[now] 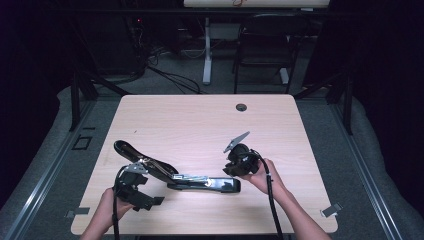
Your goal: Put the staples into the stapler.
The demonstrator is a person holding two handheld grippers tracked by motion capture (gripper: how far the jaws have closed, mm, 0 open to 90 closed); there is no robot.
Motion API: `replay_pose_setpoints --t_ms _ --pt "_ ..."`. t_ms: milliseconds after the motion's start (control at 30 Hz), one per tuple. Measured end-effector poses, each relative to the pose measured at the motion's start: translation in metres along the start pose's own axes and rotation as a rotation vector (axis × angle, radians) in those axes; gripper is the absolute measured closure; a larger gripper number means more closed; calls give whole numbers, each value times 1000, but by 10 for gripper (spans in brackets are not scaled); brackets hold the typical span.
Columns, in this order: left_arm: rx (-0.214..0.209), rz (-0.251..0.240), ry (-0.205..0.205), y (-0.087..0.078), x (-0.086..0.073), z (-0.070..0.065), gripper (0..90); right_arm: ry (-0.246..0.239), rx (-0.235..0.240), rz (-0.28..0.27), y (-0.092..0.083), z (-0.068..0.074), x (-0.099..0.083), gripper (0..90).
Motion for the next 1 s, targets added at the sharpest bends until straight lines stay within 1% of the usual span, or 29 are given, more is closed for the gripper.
replay_pose_setpoints --t_ms 67,100,167,200,267,300,400,433,667,700,733,767,900,1000 --pt "0 -2 -5 0 0 0 0 -13 5 0 1 1 4 784" --pt "0 -1 -5 1 0 0 0 -11 10 -12 2 2 7 785" --pt "0 3 -1 1 0 0 0 -25 10 -13 1 3 12 784" --pt "-1 2 0 1 0 0 0 -23 16 -23 2 4 15 784" --pt "-1 6 2 1 0 0 0 -41 18 -20 2 5 20 784" --pt "-2 3 -1 1 0 0 0 -41 23 -28 3 6 22 784" --pt "-2 -2 -6 1 0 0 0 -67 27 -26 6 8 29 784" --pt "-2 -3 -7 0 0 0 0 -66 31 -34 7 10 31 784" --pt "-3 6 3 1 0 0 0 -113 54 -44 9 18 45 784" --pt "-2 6 4 1 0 0 0 -115 67 -47 10 20 47 784" --pt "-3 6 4 1 0 0 0 -131 67 -38 10 21 49 784" --pt "-3 5 3 1 0 0 0 -134 78 -50 11 23 50 784" --pt "-3 2 -1 1 0 0 0 -158 100 -46 17 28 55 784" --pt "-2 3 -1 1 0 0 0 -175 115 -31 22 31 57 784"
Point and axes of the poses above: each handheld gripper's, and its own axes: y roughly forward along the jaws, x roughly out of its top, z roughly to its left, the point moved 6 cm from there along y, roughly forward along the jaws, and after that the axes turned 3 degrees about x, right-handed, at the moved point
